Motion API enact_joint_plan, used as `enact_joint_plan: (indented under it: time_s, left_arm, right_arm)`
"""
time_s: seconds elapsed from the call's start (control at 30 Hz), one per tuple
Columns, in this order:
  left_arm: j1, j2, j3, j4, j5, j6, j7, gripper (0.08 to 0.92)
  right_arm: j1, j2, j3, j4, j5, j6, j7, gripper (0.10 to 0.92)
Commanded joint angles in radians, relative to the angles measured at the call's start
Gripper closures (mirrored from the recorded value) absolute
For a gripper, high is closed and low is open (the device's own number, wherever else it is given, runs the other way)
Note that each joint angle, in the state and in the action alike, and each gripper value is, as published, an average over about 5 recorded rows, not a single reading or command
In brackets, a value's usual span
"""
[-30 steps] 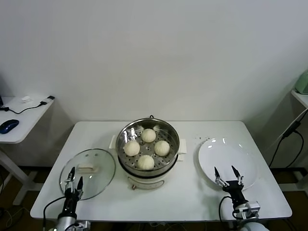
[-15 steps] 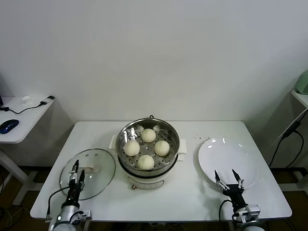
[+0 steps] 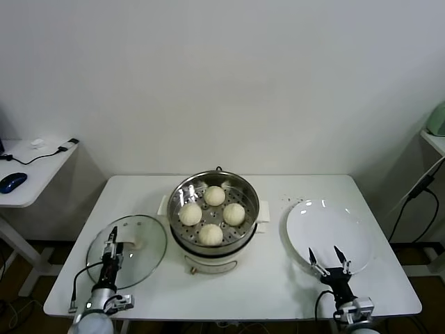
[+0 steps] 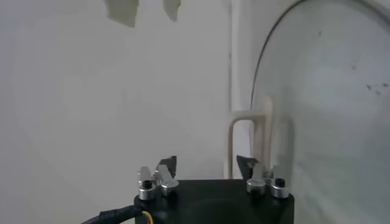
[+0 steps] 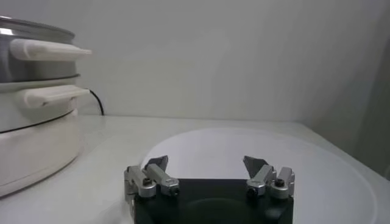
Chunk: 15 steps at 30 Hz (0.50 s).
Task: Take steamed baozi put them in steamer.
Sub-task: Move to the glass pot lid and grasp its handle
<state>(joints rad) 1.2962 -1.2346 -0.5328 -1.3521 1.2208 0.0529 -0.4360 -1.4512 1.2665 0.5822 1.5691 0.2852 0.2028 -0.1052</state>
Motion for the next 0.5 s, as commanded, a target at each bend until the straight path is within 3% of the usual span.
enact_joint_plan:
  time_s: [0.03,0.5]
  left_arm:
    - [-0.022,0.003,0.004,0.053,0.001,-0.006,-0.007,0.394]
    - [-0.024,0.009,0.0,0.09,0.006,-0.033,-0.025,0.8]
  right_arm:
    - [-0.003,0.007,-0.001,0.005,-0.013,-0.001,-0.002,0.203]
    - [0.003,0.009,-0.001,0.028,-0.035,-0.013,-0.001,0.203]
